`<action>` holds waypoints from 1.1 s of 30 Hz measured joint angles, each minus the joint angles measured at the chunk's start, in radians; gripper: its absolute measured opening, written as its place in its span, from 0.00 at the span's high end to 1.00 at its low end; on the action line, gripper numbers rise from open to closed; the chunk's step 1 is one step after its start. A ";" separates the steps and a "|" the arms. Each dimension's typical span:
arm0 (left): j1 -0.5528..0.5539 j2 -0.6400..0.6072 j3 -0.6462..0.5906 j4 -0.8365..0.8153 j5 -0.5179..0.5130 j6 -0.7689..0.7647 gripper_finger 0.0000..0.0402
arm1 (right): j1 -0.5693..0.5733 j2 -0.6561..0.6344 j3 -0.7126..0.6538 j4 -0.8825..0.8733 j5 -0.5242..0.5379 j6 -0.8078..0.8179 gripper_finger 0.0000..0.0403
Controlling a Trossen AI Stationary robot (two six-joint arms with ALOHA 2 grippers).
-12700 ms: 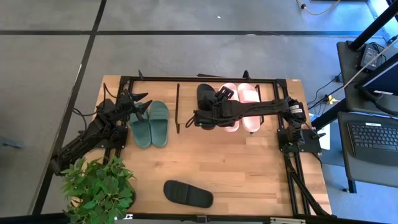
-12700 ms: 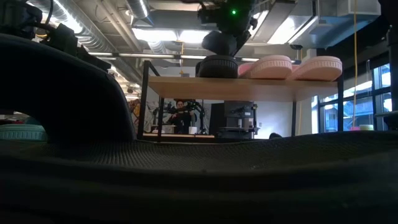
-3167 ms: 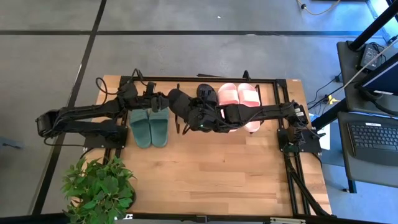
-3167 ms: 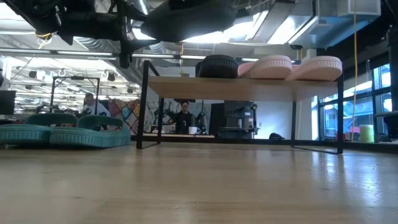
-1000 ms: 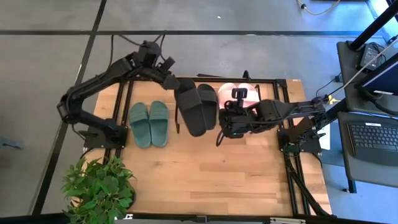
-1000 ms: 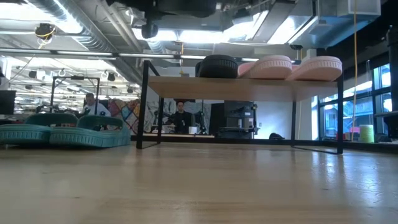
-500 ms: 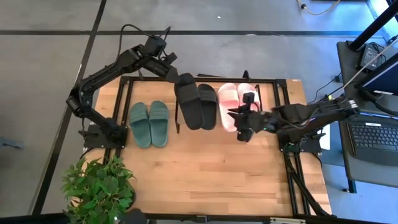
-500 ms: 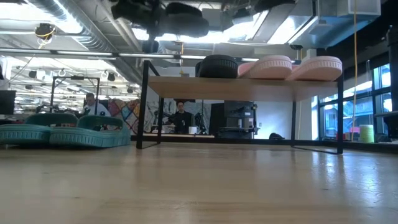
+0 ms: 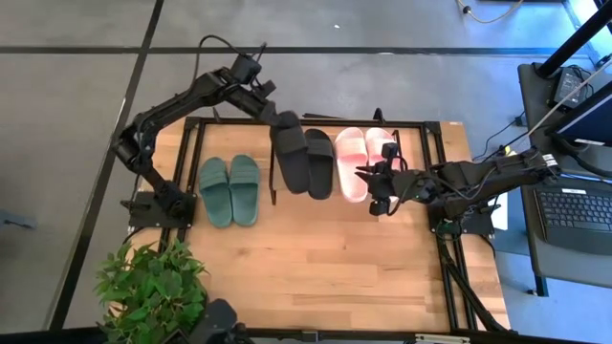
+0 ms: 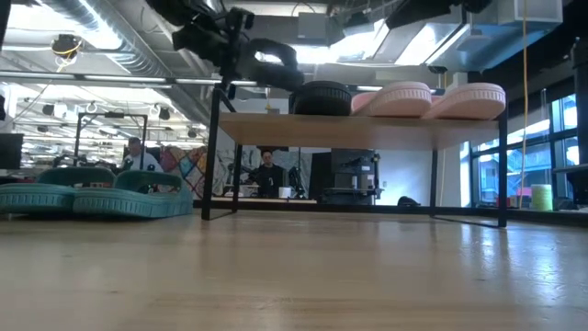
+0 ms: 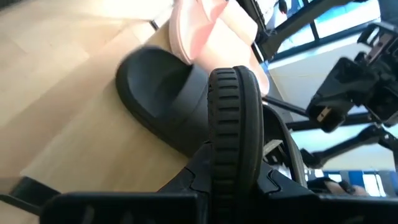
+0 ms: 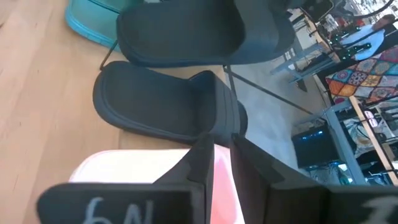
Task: Pick and place slides into the shelf
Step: Put the black slide on the shelf
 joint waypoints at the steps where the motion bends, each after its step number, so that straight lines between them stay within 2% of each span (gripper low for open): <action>1: 0.001 0.000 0.000 -0.014 0.005 0.012 0.93 | 0.000 0.000 0.000 0.000 0.000 0.001 0.86; 6: 0.002 -0.002 0.000 -0.097 -0.032 0.089 0.93 | 0.000 0.000 0.000 0.000 0.000 0.006 0.86; 12: 0.002 -0.002 0.000 -0.070 -0.100 0.097 0.93 | 0.000 0.000 0.000 -0.001 0.000 0.035 0.86; 17: -0.010 -0.002 0.000 -0.075 -0.203 0.082 0.91 | 0.000 0.000 0.000 -0.002 0.000 0.036 0.86; 23: -0.010 -0.002 0.000 -0.060 -0.220 0.080 0.91 | 0.000 0.000 0.000 -0.003 0.000 0.035 0.86; 33: -0.030 -0.002 0.000 0.021 -0.290 0.079 0.82 | 0.000 0.000 0.000 -0.003 0.000 0.040 0.86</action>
